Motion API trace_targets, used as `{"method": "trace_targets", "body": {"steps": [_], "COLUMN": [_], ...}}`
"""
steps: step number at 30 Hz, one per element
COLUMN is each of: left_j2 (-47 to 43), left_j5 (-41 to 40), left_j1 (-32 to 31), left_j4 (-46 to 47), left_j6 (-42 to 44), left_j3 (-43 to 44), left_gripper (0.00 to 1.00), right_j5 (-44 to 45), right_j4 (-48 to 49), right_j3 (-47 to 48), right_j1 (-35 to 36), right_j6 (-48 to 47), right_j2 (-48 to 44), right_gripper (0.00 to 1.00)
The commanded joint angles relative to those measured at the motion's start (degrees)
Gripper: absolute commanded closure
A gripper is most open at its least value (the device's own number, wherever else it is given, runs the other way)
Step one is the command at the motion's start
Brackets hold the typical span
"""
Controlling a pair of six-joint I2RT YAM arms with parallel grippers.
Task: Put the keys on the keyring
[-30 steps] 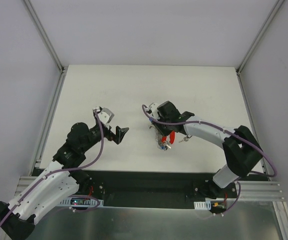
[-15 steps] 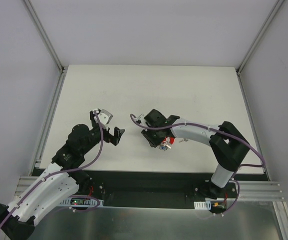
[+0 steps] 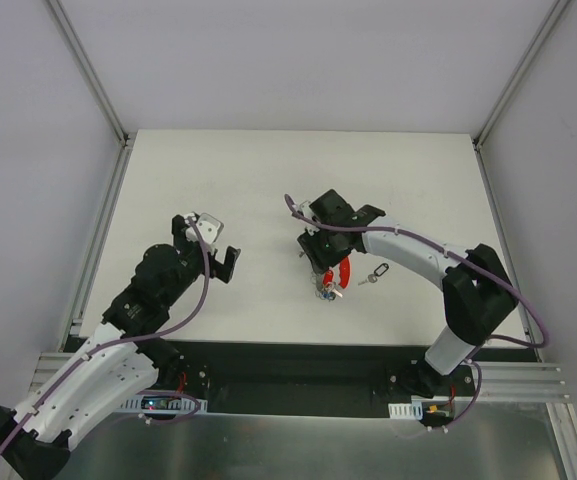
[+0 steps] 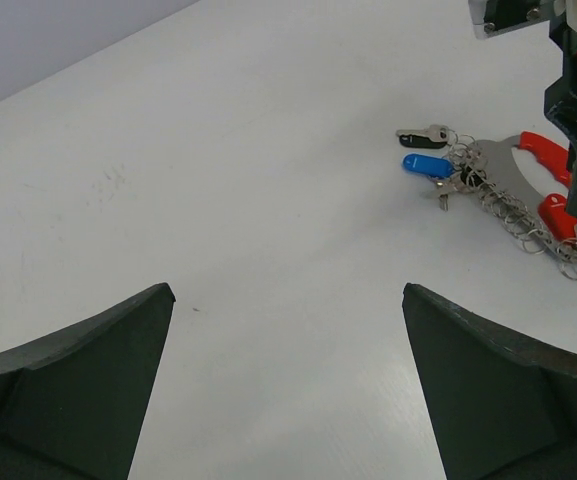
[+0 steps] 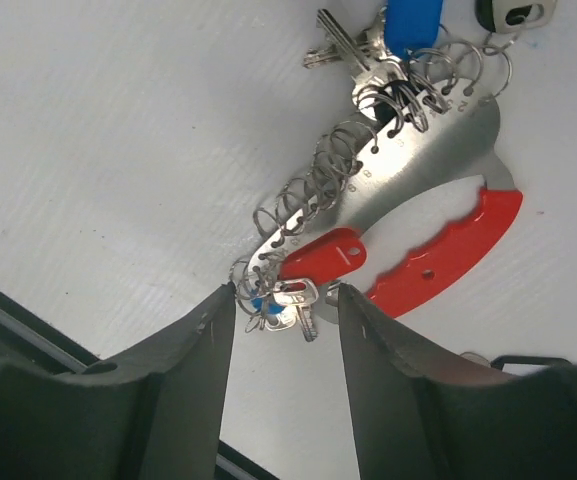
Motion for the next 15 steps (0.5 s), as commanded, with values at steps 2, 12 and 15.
{"method": "trace_targets", "body": {"steps": [2,12,15], "left_j2": [-2.09,-3.33,-3.86], "left_j5": [-4.36,-4.19,-4.02], "left_j1": [0.67,0.67,0.67], "left_j4": [0.99,0.2,0.2], "left_j6": [3.65,3.22,2.78], "left_j3": [3.07,2.37,2.37], "left_gripper": [0.01,0.01,0.01], "right_j5": [-1.5,-5.64,-7.83], "right_j4": [-2.05,-0.38,-0.03], "right_j3": [0.4,-3.11,-2.77], "right_j1": [-2.15,3.03,6.81], "right_j6": [5.08,11.15,12.91], "right_j2": [2.68,5.15,5.15], "right_gripper": [0.5,0.48,0.48]}}
